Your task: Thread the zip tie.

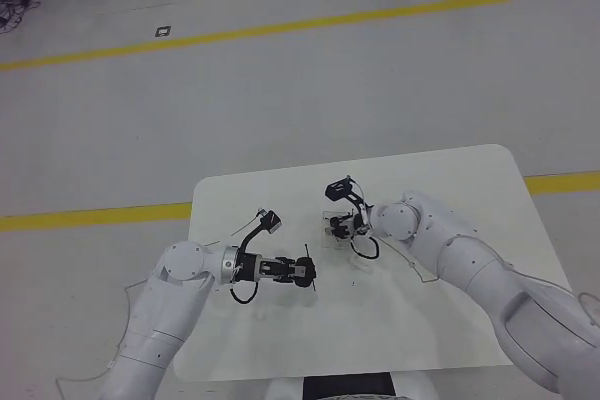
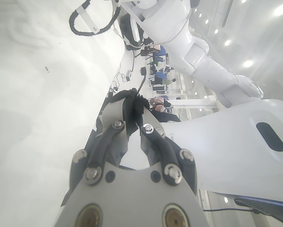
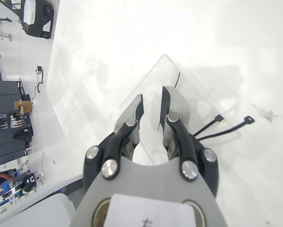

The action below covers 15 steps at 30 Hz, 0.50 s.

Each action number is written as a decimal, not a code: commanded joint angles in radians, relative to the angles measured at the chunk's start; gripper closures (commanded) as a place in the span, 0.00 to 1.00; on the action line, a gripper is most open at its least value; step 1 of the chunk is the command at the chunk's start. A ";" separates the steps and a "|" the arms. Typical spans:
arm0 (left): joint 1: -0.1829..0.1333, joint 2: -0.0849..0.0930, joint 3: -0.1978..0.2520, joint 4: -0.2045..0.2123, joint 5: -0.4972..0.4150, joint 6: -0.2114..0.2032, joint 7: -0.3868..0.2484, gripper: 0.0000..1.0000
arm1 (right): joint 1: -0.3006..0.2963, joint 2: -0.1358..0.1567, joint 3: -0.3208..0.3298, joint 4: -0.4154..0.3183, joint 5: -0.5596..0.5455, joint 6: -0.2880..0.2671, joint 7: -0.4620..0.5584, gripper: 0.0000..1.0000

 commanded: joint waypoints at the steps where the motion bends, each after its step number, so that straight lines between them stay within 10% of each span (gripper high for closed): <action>1: 0.000 0.000 0.000 0.000 0.000 0.000 0.000 1.00 | 0.000 -0.001 0.002 -0.006 -0.011 0.009 0.000 0.83; 15: 0.000 0.000 0.000 0.000 0.000 0.000 0.000 1.00 | -0.019 0.007 0.027 -0.094 -0.107 0.118 0.032 0.84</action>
